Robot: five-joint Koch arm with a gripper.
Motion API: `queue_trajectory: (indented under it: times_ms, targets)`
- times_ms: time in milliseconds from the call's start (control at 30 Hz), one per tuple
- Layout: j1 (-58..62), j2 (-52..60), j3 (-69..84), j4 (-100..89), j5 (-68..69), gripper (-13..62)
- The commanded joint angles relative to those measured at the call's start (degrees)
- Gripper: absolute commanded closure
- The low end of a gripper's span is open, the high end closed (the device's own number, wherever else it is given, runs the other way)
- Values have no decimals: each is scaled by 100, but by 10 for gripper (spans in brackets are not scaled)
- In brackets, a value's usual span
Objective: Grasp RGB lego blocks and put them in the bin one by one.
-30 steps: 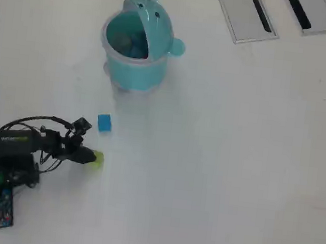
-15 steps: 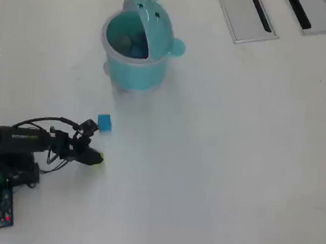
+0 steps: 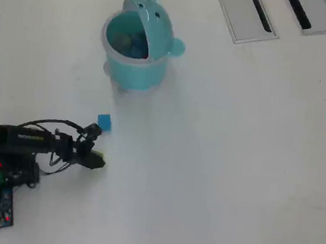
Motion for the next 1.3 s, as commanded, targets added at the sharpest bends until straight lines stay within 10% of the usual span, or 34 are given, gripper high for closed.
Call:
queue_trajectory:
  times_ms: [0, 1267]
  targets:
    - [26, 26, -70, -220, 62, 181]
    - [-1793, 439, -686, -1424, 3630, 306]
